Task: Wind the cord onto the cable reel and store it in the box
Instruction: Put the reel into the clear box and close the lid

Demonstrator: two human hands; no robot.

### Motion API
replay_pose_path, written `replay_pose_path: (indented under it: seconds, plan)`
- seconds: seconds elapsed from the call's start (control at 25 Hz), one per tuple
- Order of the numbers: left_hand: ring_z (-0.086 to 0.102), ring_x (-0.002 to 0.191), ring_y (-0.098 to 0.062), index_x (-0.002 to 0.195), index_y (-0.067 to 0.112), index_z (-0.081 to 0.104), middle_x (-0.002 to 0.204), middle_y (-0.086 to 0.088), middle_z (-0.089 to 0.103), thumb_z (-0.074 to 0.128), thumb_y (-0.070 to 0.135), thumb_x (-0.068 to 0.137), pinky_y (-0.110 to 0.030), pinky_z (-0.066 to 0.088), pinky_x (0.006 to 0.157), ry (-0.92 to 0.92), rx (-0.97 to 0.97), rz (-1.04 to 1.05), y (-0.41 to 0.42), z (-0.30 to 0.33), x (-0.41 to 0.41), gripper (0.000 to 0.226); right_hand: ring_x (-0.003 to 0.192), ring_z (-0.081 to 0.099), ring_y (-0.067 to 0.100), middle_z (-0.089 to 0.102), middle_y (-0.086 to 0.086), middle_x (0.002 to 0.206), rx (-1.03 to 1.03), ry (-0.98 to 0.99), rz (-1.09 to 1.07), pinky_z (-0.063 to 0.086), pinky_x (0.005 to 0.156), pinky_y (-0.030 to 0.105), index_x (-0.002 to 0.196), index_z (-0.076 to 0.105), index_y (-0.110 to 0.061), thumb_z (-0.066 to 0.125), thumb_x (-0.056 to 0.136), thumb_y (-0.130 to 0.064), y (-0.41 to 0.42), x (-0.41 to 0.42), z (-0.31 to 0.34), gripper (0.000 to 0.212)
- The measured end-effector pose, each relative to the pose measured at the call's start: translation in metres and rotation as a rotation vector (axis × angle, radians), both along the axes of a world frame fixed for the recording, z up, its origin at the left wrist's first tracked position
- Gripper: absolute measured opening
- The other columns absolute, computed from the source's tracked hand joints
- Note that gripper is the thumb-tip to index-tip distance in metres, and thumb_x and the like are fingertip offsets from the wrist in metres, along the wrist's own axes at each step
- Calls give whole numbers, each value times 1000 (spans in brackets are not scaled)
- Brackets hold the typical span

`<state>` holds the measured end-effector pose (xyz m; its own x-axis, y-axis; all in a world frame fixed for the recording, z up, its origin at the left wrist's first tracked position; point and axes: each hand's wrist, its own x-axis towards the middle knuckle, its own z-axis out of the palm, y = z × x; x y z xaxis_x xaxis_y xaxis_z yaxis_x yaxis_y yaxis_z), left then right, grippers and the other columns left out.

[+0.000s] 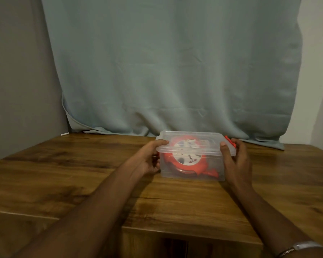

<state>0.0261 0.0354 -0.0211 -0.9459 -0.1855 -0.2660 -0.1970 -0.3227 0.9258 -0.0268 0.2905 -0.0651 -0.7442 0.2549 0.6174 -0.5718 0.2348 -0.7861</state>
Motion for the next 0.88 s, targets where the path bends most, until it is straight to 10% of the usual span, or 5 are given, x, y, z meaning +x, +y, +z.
replay_pose_path:
  seconds: [0.16,0.32,0.64,0.88]
  plan:
    - [61,63,-16,111,8,69,79,-6,68,81,17,86,-27,50,55,68,-12,93,5,7,1,29,106,63,15,64,-7,120,-6,-4,10,48,87,31,137,60,-21,67,100,-43,0,4,2,44]
    - [72,86,-23,135,7,58,115,-12,72,71,11,95,-31,57,61,202,-324,329,14,7,-13,43,107,64,15,65,-7,120,3,1,3,47,89,30,136,61,-19,68,98,-43,-1,5,2,45]
    - [70,109,-34,121,5,75,118,-17,76,56,19,105,-30,48,80,345,-959,471,21,6,-8,29,111,66,23,70,-1,125,121,-8,-66,50,91,35,138,60,-24,60,97,-57,-1,12,4,53]
    - [70,104,-30,119,11,73,117,-10,75,62,29,102,-38,54,82,715,-1643,481,12,-3,43,27,116,69,30,72,12,132,704,361,-321,56,97,44,129,70,-9,58,97,-31,11,54,18,41]
